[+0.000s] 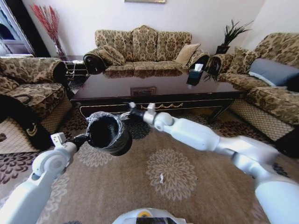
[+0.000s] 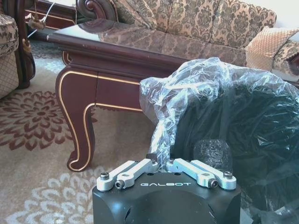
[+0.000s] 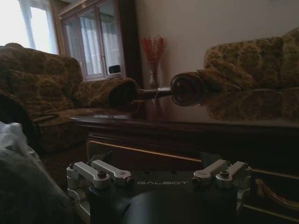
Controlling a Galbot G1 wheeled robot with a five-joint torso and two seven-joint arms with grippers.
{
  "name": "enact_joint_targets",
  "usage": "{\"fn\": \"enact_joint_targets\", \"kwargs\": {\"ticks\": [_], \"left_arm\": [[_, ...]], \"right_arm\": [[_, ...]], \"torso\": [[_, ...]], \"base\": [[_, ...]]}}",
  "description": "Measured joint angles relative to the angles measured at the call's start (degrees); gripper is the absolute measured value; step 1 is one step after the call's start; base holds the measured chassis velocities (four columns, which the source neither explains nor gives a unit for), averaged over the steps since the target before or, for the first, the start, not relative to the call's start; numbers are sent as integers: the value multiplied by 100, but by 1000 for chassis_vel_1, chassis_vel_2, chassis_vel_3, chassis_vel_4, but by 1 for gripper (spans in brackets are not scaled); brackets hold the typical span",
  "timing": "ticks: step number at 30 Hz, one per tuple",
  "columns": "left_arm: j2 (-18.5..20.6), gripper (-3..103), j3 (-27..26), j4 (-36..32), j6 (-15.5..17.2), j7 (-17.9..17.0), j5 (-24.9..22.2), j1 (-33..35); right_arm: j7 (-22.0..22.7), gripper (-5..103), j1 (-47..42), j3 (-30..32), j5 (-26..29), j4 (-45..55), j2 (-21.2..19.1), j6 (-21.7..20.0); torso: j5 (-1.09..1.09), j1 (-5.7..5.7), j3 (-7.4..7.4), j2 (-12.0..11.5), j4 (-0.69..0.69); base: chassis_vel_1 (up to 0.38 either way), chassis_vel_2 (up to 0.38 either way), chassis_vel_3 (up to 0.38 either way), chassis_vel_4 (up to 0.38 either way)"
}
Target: Move to the front of the table and pick up the trash from the floor, then place it into the trash bin.
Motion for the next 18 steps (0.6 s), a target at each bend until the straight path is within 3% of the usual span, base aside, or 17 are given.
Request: {"fn": "enact_joint_targets", "kwargs": {"ticks": [1, 3, 4, 5, 8, 9, 12, 18], "left_arm": [[2, 2, -15, -16, 0, 1, -10, -8], [1, 2, -24, -27, 0, 0, -15, -16], [-2, 2, -40, -45, 0, 0, -27, -24], [-2, 2, -40, -45, 0, 0, -27, -24], [-22, 2, -41, -64, 1, 2, -37, -27], [-22, 2, -41, -64, 1, 2, -37, -27], [-25, 2, -23, -49, 1, 3, -37, -66], [-10, 2, -9, 9, 2, 5, -41, -100]], "right_arm": [[431, 100, -147, 77, 84, -45, -23, -189], [675, 100, -250, 122, 144, -68, -45, -318], [1122, 100, -494, 179, 304, -83, -119, -638], [1122, 100, -494, 179, 304, -83, -119, -638], [1837, 100, -868, 140, 670, -19, -246, -1364], [1837, 100, -868, 140, 670, -19, -246, -1364], [2561, 100, -1306, 45, 1133, 112, -227, -1910], [3152, 100, -1958, -145, 1574, 159, -87, -2454]], "torso": [[0, 0, 0, 0, 0], [-1, 0, 0, 0, 2], [0, 0, 0, 0, 1], [0, 0, 0, 0, 1], [-1, 0, 0, 0, -2], [-1, 0, 0, 0, -2], [-1, 0, 0, 0, 1], [-1, 0, 0, -1, 1]], "base": [[0, 0, 0, 0], [0, 0, 0, 0], [0, 0, 0, 0], [0, 0, 0, 0], [0, 0, 0, 0], [0, 0, 0, 0], [0, 0, 0, 0], [0, 0, 0, 0]]}}
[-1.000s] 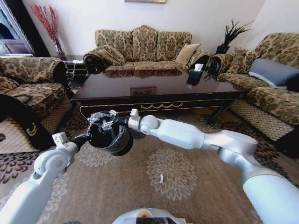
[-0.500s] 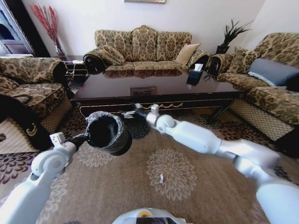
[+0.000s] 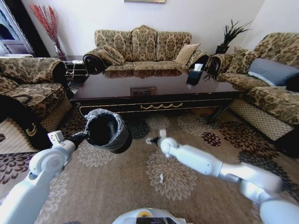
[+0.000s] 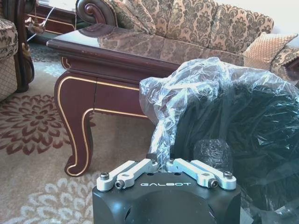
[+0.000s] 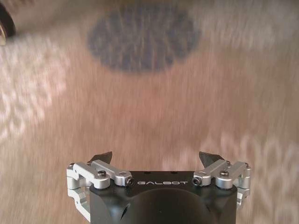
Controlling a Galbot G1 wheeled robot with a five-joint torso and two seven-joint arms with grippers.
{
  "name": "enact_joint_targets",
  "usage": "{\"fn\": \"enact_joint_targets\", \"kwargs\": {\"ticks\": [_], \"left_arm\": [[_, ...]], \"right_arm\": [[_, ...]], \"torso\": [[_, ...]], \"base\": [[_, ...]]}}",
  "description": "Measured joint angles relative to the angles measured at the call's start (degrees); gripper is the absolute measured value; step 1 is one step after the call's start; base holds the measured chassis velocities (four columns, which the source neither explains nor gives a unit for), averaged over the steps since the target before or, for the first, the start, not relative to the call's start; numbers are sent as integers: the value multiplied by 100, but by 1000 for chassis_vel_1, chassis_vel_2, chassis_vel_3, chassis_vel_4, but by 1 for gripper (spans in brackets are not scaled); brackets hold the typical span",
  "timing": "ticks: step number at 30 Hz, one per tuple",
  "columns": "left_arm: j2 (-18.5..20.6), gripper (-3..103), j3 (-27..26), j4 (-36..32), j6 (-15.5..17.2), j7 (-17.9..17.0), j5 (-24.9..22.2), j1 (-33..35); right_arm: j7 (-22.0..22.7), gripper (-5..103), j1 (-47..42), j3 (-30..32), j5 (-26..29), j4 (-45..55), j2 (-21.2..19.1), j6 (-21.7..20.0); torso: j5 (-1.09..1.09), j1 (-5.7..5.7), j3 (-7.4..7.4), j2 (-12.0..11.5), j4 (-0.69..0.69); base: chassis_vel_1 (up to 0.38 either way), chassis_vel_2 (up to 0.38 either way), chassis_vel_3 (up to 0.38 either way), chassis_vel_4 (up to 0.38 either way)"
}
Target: Move to the front of the table and pick up the trash from the floor, then place it into the trash bin.
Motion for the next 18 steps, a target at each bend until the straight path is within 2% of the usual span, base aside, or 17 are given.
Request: {"fn": "enact_joint_targets", "kwargs": {"ticks": [1, 4, 8, 12, 15, 18], "left_arm": [[0, 2, 0, 0, 0, 0, 0, 0], [-5, 2, -17, -4, 0, 4, -2, 23], [-12, 2, -51, -33, 0, 4, -4, 43], [-20, 2, -60, -96, 0, 5, -12, 48], [-22, 2, -62, -207, 0, 5, -36, 14], [-22, 2, -61, -290, 0, 6, -43, -7]], "right_arm": [[0, 100, 0, 0, 0, 0, 0, 0], [733, 100, -253, 33, 574, 48, 71, -490], [1121, 100, -487, 139, 776, 86, 19, -584], [1279, 100, -621, 270, 862, 104, -106, -524], [1510, 100, -755, 463, 1194, 113, -218, -515], [1563, 100, -849, 489, 1288, 120, -294, -551]], "torso": [[0, 0, 0, 0, 0], [-1, 0, 0, 0, 0], [0, 0, 0, 0, 1], [-1, 0, 0, 0, -1], [-1, 0, 0, 0, -1], [-1, -1, 0, 0, -1]], "base": [[0, 0, 0, 0], [0, 0, 0, 0], [0, 0, 0, 0], [0, 0, 0, 0], [0, 0, 0, 0], [0, 0, 0, 0]]}}
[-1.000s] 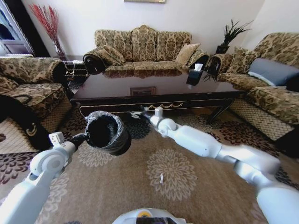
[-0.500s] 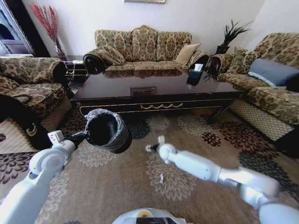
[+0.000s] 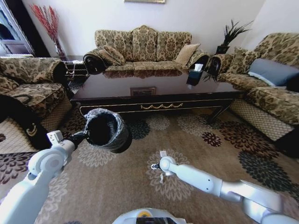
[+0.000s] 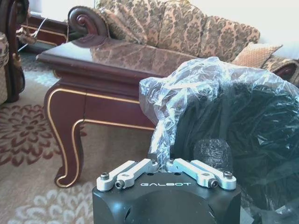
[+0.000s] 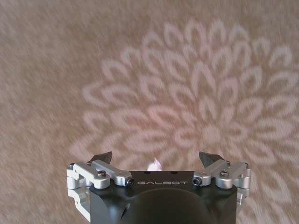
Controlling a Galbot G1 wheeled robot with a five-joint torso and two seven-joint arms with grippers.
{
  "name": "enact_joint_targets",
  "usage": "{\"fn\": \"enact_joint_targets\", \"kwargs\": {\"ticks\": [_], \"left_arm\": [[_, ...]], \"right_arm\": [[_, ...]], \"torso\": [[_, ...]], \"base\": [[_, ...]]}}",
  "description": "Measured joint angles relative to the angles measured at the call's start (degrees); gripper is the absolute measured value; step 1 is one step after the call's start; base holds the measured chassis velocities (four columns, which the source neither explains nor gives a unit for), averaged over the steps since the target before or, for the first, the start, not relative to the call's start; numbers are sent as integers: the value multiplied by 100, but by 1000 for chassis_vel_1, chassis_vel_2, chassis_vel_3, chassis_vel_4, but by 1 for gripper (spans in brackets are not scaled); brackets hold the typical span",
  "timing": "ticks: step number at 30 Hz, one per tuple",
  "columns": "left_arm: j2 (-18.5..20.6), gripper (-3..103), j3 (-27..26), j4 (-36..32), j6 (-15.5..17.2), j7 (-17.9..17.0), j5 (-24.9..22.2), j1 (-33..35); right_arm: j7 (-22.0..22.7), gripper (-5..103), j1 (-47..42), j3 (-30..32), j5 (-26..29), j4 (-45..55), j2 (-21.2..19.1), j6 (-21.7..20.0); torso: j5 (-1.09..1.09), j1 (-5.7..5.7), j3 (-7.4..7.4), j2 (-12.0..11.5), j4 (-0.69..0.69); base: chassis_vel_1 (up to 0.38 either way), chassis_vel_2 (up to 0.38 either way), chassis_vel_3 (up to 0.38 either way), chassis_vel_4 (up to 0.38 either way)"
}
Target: Move to the front of the table and pick up the trash from the floor, then place it into the trash bin.
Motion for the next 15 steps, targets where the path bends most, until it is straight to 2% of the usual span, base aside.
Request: {"fn": "enact_joint_targets", "kwargs": {"ticks": [4, 15], "left_arm": [[-35, 2, 32, -51, -1, 7, 6, -1], [-59, 2, 82, -51, -12, 22, 63, 50]], "right_arm": [[-34, 100, -92, -3, 5, -54, -18, -81], [-224, 100, -258, -4, -15, -461, 275, -213]], "torso": [[0, 0, 0, 0, 0], [0, 0, 0, 0, 1]], "base": [[0, 0, 0, 0], [0, 0, 0, 0]]}}
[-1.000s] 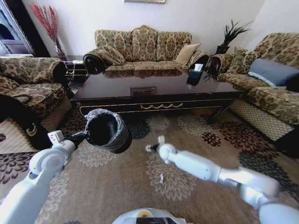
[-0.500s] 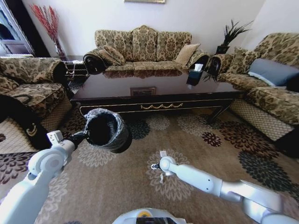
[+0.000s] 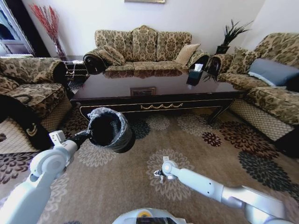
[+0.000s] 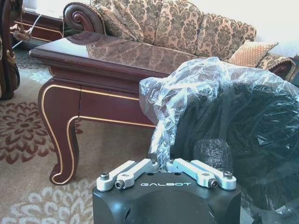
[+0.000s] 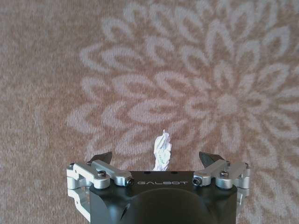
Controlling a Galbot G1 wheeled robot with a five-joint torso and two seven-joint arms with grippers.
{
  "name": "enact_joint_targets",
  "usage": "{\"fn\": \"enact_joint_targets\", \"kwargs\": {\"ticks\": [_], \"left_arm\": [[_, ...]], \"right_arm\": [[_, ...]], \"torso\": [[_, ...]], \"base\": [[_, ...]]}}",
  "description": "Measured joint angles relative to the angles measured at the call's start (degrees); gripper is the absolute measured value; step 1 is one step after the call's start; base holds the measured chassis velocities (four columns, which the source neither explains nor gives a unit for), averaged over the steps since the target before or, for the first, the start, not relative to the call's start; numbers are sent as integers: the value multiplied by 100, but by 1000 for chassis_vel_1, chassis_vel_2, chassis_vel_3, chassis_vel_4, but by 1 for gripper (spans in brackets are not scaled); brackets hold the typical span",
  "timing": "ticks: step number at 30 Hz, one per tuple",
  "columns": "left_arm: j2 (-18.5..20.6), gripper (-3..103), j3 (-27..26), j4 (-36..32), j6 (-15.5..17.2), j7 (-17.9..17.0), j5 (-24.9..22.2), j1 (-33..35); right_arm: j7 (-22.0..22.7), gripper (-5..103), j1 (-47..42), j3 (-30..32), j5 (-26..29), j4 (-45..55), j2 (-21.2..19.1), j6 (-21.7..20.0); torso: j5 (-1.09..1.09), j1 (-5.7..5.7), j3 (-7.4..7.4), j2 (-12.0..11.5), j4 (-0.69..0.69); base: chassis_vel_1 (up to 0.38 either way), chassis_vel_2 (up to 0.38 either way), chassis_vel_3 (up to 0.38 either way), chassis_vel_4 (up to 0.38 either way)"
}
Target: Move to the front of the table and pick up the trash from the floor, then place it into the trash bin.
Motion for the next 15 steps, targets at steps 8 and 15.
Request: {"fn": "enact_joint_targets", "kwargs": {"ticks": [8, 15], "left_arm": [[17, 2, -3, -10, -4, 2, -1, 30], [11, 2, 7, -25, -7, 3, 6, 37]], "right_arm": [[-251, 100, -80, -49, -289, -253, 86, -78], [-405, 89, -135, -52, -525, -376, 114, -72]], "torso": [[0, 0, 0, 0, 0], [0, 0, 0, 0, 0]], "base": [[0, 0, 0, 0], [0, 0, 0, 0]]}}
